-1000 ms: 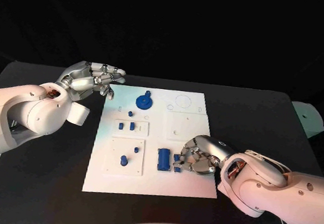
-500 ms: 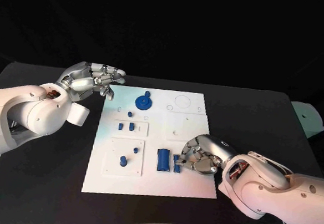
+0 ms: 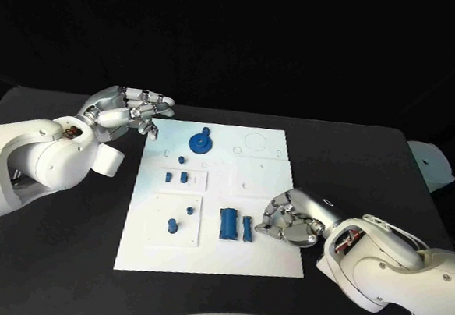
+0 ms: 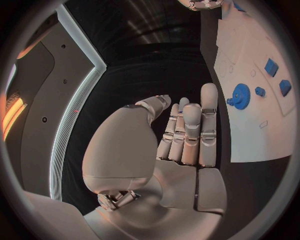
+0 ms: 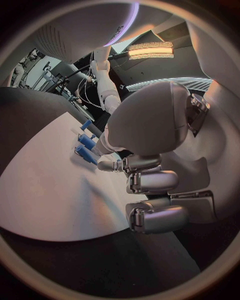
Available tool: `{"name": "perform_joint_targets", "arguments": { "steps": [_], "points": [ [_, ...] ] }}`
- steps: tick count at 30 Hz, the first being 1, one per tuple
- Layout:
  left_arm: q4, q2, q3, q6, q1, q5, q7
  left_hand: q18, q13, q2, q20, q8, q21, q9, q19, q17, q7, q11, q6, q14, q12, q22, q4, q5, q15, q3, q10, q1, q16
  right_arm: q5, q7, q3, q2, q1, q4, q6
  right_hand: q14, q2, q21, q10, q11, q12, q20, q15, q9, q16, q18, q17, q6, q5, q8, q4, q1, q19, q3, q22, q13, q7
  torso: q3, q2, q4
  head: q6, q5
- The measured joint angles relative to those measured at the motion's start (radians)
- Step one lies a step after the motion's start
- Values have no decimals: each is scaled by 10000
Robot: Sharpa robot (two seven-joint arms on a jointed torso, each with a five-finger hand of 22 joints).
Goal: Assemble the parts on the task board
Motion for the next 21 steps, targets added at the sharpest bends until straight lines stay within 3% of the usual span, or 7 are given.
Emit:
{"name": "perform_joint_targets", "arguments": {
  "steps": [12,21],
  "points": [
    [-4,8,0,-5,0,0,16,0,-1,0,0,0,0,0,0,1,0,0,0,0,0,0,0,0,0,0,0,0,0,-15,61,-3,31,-8,89,635,0,-55,0,0,0,0,0,0,-9,0,0,-1,0,0,0,-1,55,0,-56,-1,8,0,1,-1,13,21,-20],
    [-4,7,-1,-7,0,0,25,0,-1,0,0,0,0,0,0,1,0,1,0,0,0,1,0,0,0,1,0,0,0,-21,28,-4,225,-15,31,707,0,-54,0,0,0,0,0,0,-9,0,1,-2,0,64,0,43,55,0,-99,-1,8,0,-6,5,30,41,-22]
  ]
}}
